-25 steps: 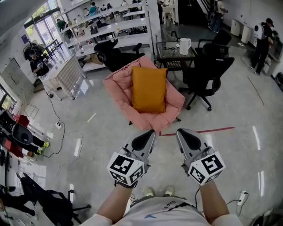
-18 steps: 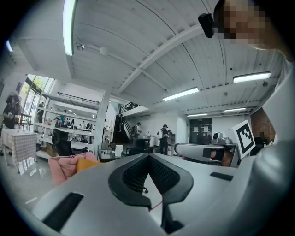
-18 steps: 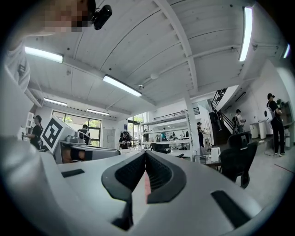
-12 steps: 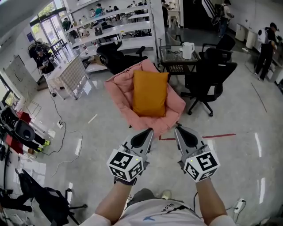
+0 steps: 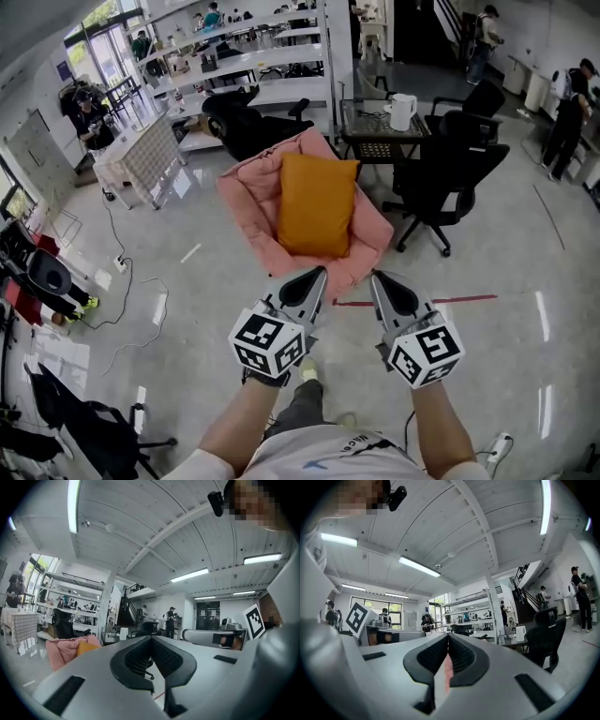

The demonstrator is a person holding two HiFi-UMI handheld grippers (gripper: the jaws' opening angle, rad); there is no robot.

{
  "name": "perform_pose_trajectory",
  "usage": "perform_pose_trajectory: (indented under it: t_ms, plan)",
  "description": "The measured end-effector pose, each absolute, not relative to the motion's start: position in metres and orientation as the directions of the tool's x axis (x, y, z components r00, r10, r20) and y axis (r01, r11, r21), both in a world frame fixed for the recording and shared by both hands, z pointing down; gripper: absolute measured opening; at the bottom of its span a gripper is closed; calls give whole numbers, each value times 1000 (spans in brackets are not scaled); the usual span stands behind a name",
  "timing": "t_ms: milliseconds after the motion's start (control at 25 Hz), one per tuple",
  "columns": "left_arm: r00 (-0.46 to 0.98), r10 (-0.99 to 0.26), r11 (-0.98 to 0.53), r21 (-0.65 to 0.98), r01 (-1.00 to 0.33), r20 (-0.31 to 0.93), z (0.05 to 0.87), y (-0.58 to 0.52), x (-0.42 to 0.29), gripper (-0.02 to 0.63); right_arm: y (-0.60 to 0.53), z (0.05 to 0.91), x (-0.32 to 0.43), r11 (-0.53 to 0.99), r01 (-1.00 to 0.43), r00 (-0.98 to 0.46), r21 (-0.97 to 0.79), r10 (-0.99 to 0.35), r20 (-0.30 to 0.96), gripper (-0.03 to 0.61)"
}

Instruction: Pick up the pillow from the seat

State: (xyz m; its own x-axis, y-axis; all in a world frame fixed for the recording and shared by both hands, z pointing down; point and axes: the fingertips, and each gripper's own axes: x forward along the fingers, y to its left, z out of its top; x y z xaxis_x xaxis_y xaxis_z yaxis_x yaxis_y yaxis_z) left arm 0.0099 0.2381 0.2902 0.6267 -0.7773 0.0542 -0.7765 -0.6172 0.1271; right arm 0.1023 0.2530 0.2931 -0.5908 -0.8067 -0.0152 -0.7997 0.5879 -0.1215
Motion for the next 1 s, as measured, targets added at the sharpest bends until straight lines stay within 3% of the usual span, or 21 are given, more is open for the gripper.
perform_pose_trajectory:
  t_ms: [1000]
  plan:
    - [674, -731, -656, 162, -737, 110, 337, -71, -96, 11, -33, 325, 4, 482, -861, -495, -159, -867, 52, 17]
